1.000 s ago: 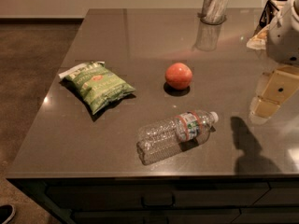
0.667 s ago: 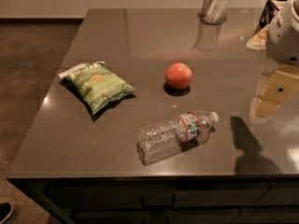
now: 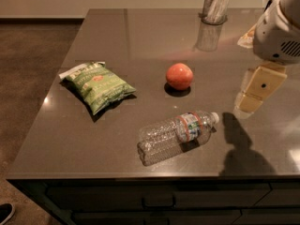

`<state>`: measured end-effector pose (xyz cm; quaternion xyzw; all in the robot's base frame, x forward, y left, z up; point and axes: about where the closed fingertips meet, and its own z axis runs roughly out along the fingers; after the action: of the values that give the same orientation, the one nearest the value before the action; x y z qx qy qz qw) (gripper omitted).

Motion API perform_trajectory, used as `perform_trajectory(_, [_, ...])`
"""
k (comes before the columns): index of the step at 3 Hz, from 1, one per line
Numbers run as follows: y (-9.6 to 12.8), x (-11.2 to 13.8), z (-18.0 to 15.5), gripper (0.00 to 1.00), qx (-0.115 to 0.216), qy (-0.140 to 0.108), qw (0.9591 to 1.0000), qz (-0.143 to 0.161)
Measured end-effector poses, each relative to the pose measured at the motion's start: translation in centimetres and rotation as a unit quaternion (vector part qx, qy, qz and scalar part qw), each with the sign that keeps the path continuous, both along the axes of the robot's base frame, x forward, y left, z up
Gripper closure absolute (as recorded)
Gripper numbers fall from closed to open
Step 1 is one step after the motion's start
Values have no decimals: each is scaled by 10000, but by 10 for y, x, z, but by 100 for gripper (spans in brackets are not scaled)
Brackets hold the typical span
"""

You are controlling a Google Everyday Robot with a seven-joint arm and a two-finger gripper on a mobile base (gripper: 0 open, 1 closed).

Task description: Move apple near water bottle

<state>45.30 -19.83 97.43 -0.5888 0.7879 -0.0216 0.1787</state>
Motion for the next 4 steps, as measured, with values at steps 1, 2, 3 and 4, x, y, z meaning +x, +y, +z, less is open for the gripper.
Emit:
perform_trajectory(1, [15, 14, -11, 0, 91, 10, 9999, -127])
perform_trajectory(2, [42, 40, -26, 0, 301, 199, 9991, -231])
perform_trajectory(3, [58, 62, -34, 0, 489, 345, 9978, -300])
perform_trajectory(4, [72, 86, -43, 0, 580, 398, 9968, -392])
